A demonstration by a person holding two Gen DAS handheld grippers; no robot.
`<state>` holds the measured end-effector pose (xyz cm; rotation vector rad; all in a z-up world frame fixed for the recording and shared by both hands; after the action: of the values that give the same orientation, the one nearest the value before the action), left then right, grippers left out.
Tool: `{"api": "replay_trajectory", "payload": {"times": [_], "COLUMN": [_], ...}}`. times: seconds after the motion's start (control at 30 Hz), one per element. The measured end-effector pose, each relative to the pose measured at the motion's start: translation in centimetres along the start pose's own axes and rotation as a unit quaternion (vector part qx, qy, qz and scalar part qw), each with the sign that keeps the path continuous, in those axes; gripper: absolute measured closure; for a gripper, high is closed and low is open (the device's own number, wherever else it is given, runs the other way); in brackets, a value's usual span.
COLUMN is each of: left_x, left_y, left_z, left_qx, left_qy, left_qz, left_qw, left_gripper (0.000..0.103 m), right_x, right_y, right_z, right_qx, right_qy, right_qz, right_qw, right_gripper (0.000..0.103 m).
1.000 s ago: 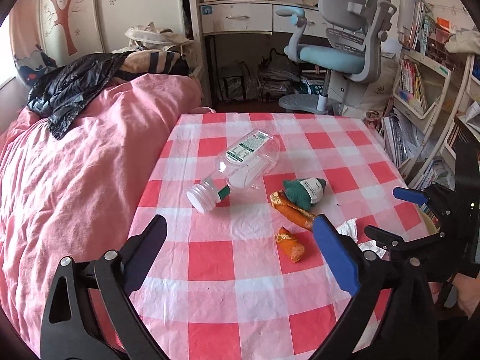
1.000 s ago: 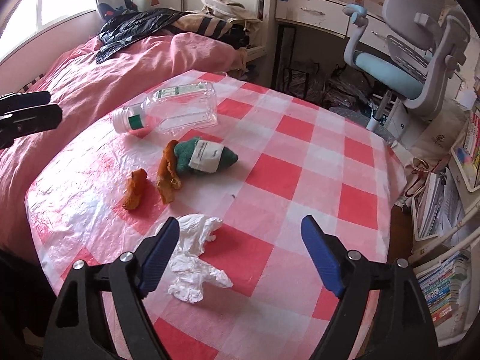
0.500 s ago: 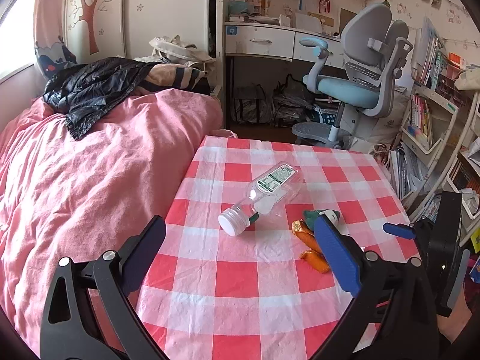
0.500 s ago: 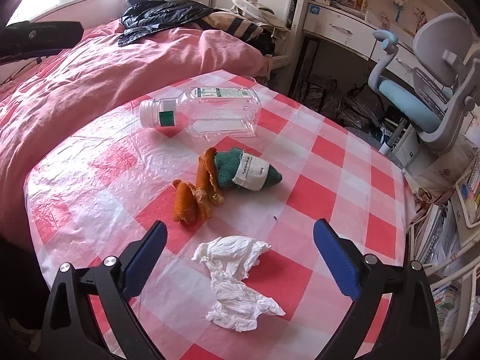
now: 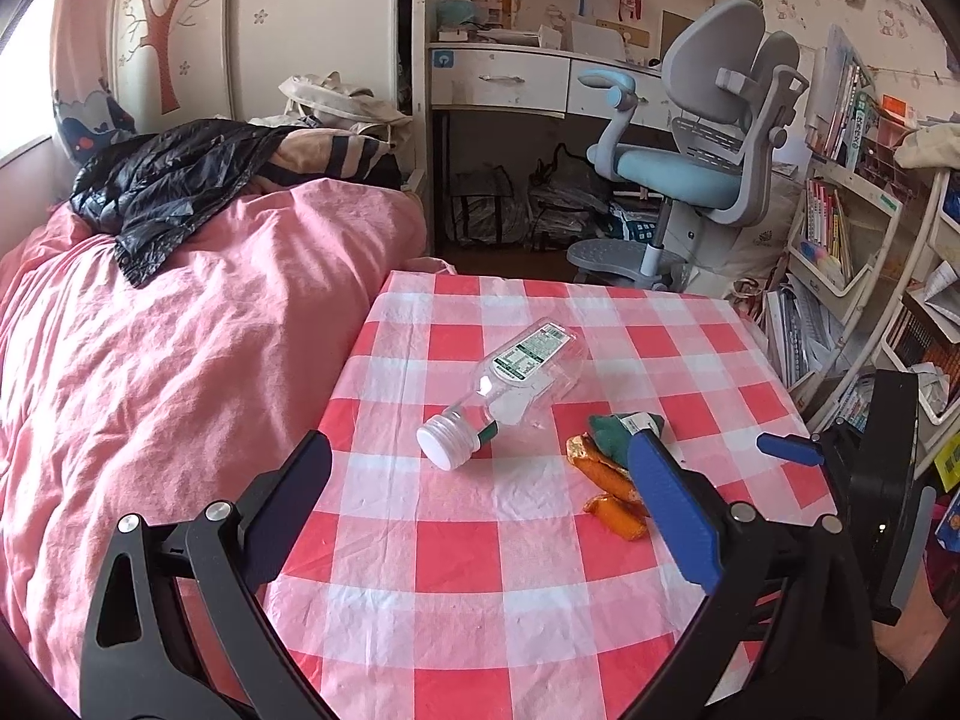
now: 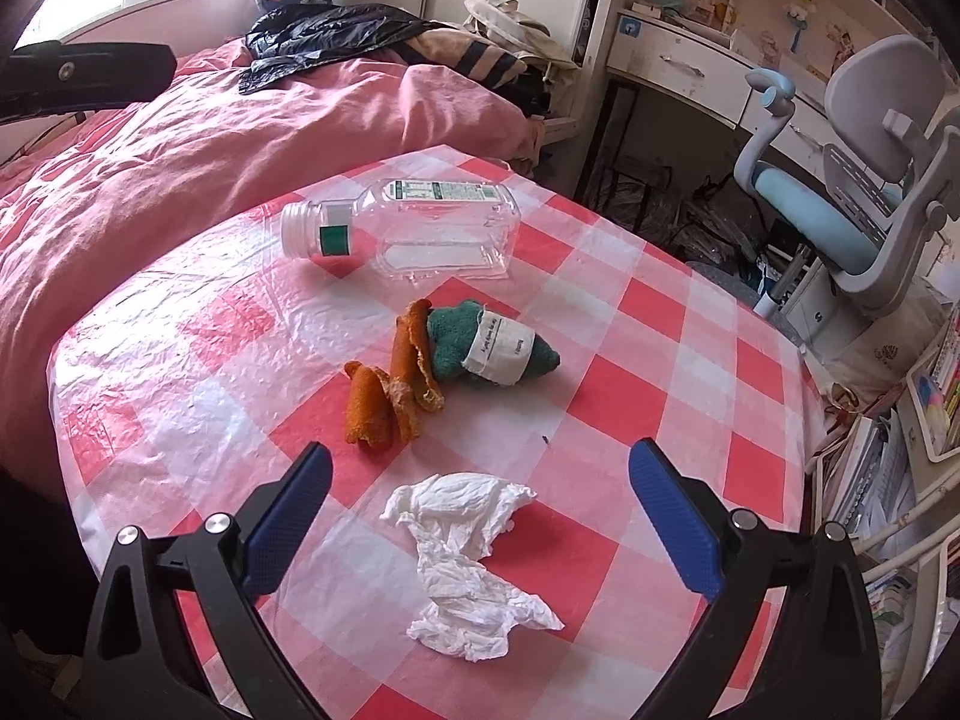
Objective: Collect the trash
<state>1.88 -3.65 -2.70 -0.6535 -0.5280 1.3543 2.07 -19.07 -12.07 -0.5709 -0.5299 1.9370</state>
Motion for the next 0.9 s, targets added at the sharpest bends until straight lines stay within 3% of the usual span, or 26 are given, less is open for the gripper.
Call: {"api": "replay_trajectory", "payload": {"times": [0.9], "left_x": [-0.07], "left_y": [0.13], "left_z": [-0.27], "left_qx": [0.003], "left_qy": [-0.015], "left_qz": [-0.011], "left_qw": [0.9998], "left_gripper": [0.007], "right_x": [0.94], "right_y": [0.16], "right_z": [-0.29], "right_qx": [0.008], "right_qy": [0.007], "right_qz": [0.025], "right_qw": [1.0], "right_gripper": [0.008]}}
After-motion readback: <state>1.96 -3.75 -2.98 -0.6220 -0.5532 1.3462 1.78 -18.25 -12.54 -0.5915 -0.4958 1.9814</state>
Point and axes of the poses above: each gripper's, at about its wrist camera, not at the fingertips, and z roughly against the way its jaws point, x to its left, y to its underside, the point moved 5 cm from there along -z, roughly the way its jaws point, and after that the axes turned 6 degrees about x, right-handed, at the moved point
